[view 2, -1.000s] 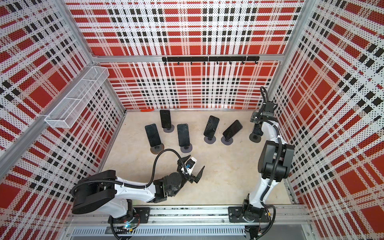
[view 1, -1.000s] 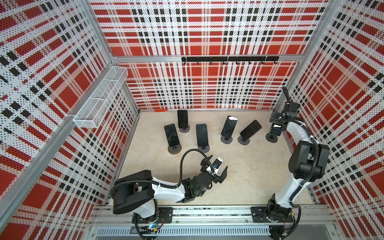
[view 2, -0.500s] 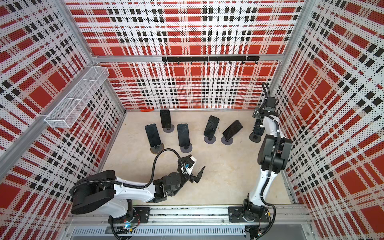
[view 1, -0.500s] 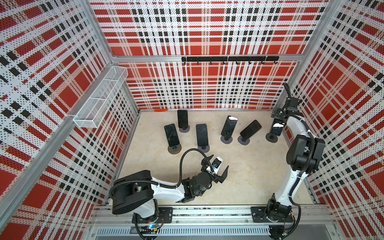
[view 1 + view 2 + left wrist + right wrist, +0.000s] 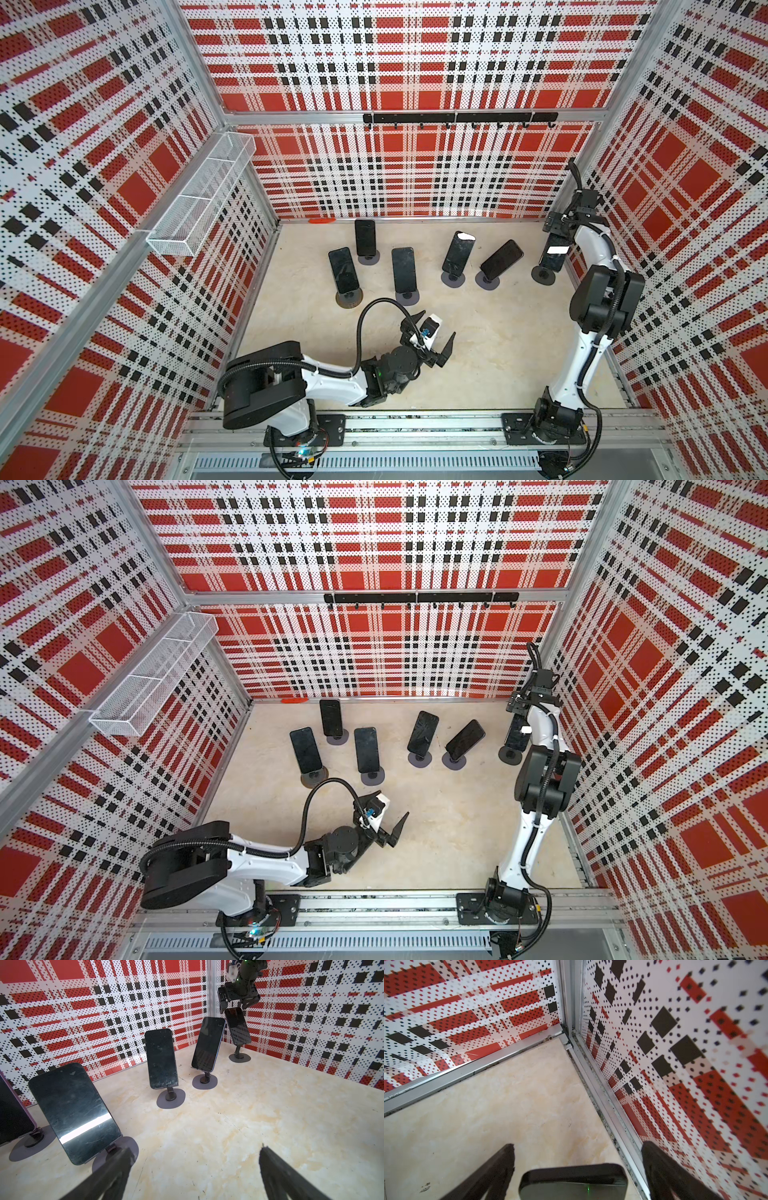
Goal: Remove the phone from the phone stand
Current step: 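Lower the right gripper around the black phone nearest the wall and close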
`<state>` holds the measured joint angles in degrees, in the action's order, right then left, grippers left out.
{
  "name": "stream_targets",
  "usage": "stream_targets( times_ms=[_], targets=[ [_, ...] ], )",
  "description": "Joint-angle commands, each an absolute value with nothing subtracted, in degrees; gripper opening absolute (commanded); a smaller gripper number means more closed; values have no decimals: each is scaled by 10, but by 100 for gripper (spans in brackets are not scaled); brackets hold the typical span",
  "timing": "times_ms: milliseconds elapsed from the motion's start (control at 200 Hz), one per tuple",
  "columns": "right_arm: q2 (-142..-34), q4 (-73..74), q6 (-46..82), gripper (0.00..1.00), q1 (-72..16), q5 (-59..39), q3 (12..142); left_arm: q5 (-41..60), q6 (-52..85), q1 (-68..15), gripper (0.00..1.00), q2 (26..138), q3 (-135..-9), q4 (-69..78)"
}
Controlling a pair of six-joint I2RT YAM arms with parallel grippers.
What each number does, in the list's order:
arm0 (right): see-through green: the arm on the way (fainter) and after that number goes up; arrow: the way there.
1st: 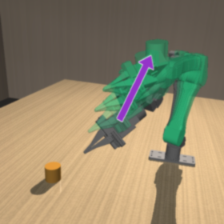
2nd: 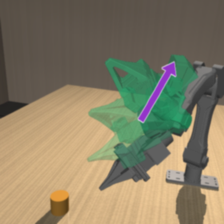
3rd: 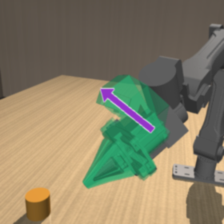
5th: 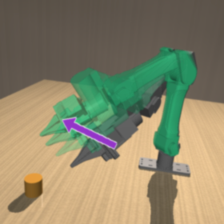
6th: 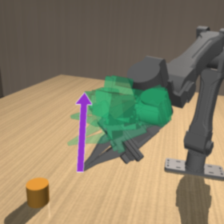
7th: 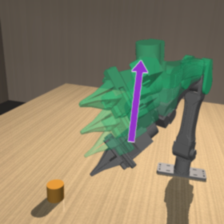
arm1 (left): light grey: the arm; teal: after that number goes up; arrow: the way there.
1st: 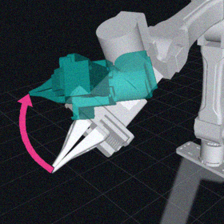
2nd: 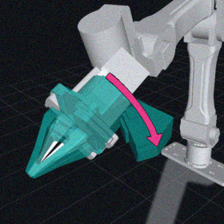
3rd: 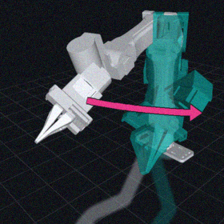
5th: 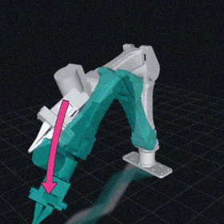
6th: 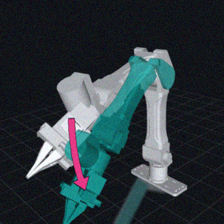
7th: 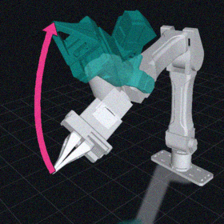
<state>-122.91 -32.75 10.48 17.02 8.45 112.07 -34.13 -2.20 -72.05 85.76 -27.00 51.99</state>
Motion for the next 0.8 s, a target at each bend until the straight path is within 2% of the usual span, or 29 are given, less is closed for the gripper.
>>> stream_targets(
  times_ms=[0, 180, 556, 631, 797],
  targets=[
    [-1243, -357, 104, 96, 177, 69, 1137, -333, -15, -718, 98, 846, -263, 539],
    [-1256, -369, 101, 88, 179, 45, 1158, -334, -10, -717, 98, 847, -264, 541],
    [-1274, -386, 99, 80, 179, 47, 1185, -355, -11, -715, 98, 850, -264, 542],
    [-1273, -390, 98, 74, 179, 51, 1184, -352, -9, -716, 98, 851, -265, 542],
    [-1258, -379, 95, 73, 179, 56, 1166, -359, -9, -715, 98, 849, -264, 542]
  ],
)
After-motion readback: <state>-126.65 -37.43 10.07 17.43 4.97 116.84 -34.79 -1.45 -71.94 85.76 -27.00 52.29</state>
